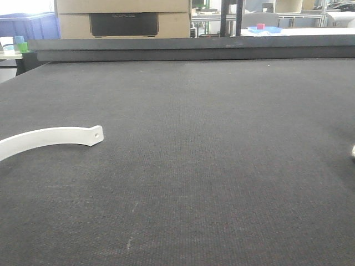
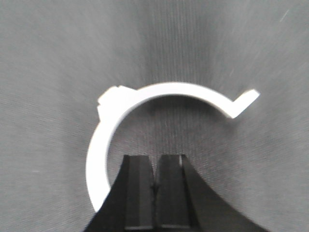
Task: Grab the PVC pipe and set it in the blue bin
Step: 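Close left gripper on thin white arc, right gripper on white half-ring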
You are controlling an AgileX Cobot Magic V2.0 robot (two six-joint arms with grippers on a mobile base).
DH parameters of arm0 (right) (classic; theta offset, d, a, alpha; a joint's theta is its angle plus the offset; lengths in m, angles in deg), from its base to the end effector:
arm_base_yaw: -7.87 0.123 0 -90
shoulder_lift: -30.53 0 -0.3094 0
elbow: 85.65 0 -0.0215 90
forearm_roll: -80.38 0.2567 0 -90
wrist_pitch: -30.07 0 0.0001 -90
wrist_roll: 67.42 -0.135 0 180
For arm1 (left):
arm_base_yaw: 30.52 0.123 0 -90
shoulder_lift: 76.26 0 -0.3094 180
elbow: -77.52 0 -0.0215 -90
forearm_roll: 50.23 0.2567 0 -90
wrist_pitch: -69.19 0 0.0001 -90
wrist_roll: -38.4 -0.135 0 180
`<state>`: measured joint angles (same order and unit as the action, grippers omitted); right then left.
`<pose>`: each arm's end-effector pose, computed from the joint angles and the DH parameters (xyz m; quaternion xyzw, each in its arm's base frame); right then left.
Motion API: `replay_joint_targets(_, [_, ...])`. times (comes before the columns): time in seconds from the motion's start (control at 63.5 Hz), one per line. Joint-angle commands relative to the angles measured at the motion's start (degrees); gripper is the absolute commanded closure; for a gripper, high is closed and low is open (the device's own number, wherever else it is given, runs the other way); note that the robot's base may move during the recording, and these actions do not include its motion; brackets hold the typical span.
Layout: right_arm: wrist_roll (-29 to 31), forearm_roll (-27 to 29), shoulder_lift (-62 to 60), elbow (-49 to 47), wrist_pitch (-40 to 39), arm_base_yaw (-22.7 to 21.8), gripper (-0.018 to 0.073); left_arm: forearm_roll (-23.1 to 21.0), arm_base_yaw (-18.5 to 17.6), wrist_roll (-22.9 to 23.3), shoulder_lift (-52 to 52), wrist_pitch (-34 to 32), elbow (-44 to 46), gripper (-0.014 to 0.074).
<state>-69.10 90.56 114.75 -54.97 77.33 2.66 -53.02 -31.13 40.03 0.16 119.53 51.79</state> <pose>0.2532 -0.0055 0.2151 0.1084 0.9793 0.0689 0.1566 0.2451 -0.0077 0.2711 -0.0193 0.9709 -0.0265 0.2372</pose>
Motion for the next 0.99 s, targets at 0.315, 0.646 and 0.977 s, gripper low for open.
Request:
replay_joint_targets(0.315, [-10.0, -4.7, 10.0, -8.8, 5.2, 11.8, 0.0707, -1.0, -0.3, 0.0, 0.0, -0.7, 0.4, 0.0707])
replay_joint_targets(0.646, [-11.4, -5.3, 10.7, -8.7, 5.6, 11.8, 0.0431, -1.0, -0.3, 0.0, 0.0, -0.7, 0.4, 0.0707])
replay_joint_targets(0.977, [-11.4, -5.3, 13.8, -8.7, 5.6, 11.8, 0.0408, -1.0, -0.3, 0.0, 0.0, -0.7, 0.4, 0.0707])
